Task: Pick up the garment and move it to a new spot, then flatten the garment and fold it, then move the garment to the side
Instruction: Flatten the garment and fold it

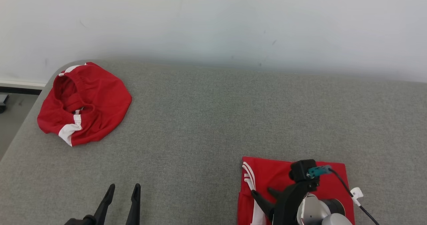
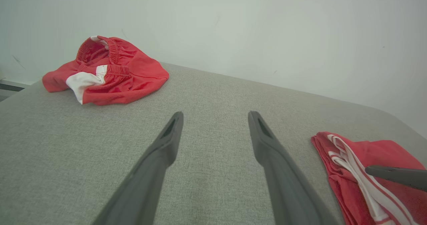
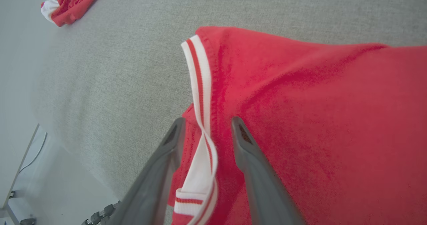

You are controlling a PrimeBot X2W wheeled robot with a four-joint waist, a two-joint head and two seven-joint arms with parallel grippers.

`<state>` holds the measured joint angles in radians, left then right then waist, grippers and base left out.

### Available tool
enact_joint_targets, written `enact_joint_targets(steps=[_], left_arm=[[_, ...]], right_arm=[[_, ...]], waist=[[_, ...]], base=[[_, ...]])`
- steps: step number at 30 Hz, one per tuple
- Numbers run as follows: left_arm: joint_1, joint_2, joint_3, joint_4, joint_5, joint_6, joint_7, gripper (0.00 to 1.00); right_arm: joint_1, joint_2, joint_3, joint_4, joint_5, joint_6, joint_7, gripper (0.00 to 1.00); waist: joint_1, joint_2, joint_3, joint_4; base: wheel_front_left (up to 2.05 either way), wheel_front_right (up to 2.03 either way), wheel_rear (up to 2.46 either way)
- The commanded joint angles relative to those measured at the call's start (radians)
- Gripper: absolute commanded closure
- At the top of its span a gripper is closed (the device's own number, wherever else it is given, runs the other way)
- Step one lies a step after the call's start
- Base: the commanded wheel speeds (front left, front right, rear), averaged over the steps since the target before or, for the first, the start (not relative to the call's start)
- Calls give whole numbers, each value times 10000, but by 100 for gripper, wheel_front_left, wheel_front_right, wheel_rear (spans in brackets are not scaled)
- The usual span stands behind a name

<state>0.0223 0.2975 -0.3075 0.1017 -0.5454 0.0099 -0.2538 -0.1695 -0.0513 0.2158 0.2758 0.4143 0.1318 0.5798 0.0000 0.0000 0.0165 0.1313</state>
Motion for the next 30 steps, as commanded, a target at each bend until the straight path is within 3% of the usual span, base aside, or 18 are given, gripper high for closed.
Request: enact_joint_targets(steps=[1, 6, 11, 12, 17, 22, 30], left_arm=[[119, 5, 7, 21, -18, 11, -57, 0], [177, 29, -3, -31, 0, 34, -73, 0], [198, -41, -13, -71, 29, 64, -84, 0], [249, -93, -5, -51, 27, 106, -93, 0], [340, -260, 70, 73, 28, 110, -105, 0], [408, -430, 323, 258, 79, 12, -132, 0], [658, -786, 1242, 399, 413, -240, -121, 0]], right_arm=[[-144, 17, -30, -46, 158, -24, -130, 0], [-195, 13, -889, -630, 574, -24, -858, 0], [263, 10, -2684, -1692, -676, -24, -1465, 0], [539, 14, -3429, -2149, -1095, -24, -1728, 0], [1434, 18, -4570, -2847, -1919, -24, -2780, 0], [2356, 12, -4881, -2667, -2287, -24, -4407, 0], [2912, 12, -4255, -1754, -2554, -24, -6356, 0]], waist=[[0, 0, -19, -9], [0, 0, -114, -37], [0, 0, -196, -98], [0, 0, -235, -154], [0, 0, -338, -359], [0, 0, -510, -603], [0, 0, -954, -976]], base=[[0, 0, 0], [0, 0, 0], [0, 0, 0], [0, 0, 0], [0, 0, 0], [0, 0, 0], [0, 0, 0]])
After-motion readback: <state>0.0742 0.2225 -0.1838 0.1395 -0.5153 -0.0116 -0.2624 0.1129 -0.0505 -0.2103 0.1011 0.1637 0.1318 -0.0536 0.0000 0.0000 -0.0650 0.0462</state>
